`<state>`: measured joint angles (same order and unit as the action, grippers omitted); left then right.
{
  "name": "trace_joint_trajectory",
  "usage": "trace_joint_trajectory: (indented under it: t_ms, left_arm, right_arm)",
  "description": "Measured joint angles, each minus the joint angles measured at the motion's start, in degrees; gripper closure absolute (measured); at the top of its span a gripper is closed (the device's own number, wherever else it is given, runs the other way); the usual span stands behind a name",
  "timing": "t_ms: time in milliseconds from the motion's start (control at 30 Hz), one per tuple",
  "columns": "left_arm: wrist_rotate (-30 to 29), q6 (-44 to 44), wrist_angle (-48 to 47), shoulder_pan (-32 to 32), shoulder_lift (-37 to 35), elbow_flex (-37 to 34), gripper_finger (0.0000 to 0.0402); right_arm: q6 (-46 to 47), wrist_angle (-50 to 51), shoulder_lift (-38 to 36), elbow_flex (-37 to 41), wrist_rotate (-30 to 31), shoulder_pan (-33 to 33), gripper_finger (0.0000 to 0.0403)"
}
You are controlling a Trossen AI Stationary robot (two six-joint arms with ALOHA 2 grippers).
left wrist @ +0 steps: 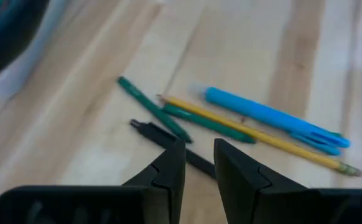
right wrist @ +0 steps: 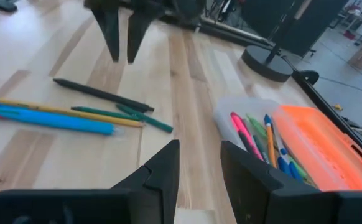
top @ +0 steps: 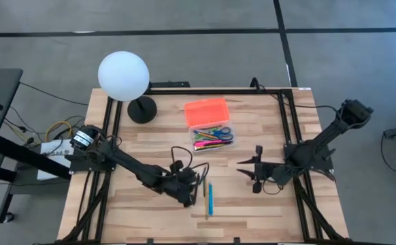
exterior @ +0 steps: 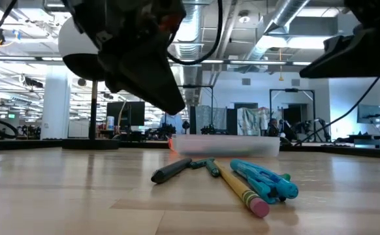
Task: Pick & place school supplies into a supply box
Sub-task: Put the black pen into the orange supply box
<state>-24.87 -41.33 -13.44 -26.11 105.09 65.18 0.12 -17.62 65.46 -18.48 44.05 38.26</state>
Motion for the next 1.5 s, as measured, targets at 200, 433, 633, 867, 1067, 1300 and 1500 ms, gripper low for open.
trace_joint_trajectory:
  t_ms: [200,433,633,867,1067,1300,1500]
  left_arm:
    - [3.18,2.28,-0.03,-0.09,0.03,1.90,0.0307]
    - [5.19,-0.28,0.33,1.02,0.07,1.88,0.0239]
    - [5.30,-7.26,-2.55,1.46,0.07,1.88,0.0217]
    - [4.16,-7.66,-1.74,1.37,2.34,1.81,0.0217]
    - [6.74,-6.29,-0.95,1.64,5.01,1.78,0.0216]
    - [4.49,-5.70,-0.09,1.80,6.45,1.84,0.0216]
    - [5.13,-4.98,1.93,1.92,9.24,1.82,0.0216]
  right_arm:
    - [0.11,-2.10,3.96,0.00,-0.02,-0.02,0.0291]
    - [0.35,-3.93,6.70,0.00,-0.07,-0.02,0.0291]
    - [0.42,-4.35,7.05,-0.02,-0.17,-0.02,0.0291]
    - [0.42,-4.50,7.01,-0.02,-0.18,-0.02,0.0291]
    - [0.12,-5.27,6.96,-0.04,-0.24,0.02,0.0291]
    - [0.28,-5.55,6.96,-0.04,-0.28,-0.02,0.0291]
    - [0.34,-5.53,6.96,-0.04,-0.36,-0.02,0.0291]
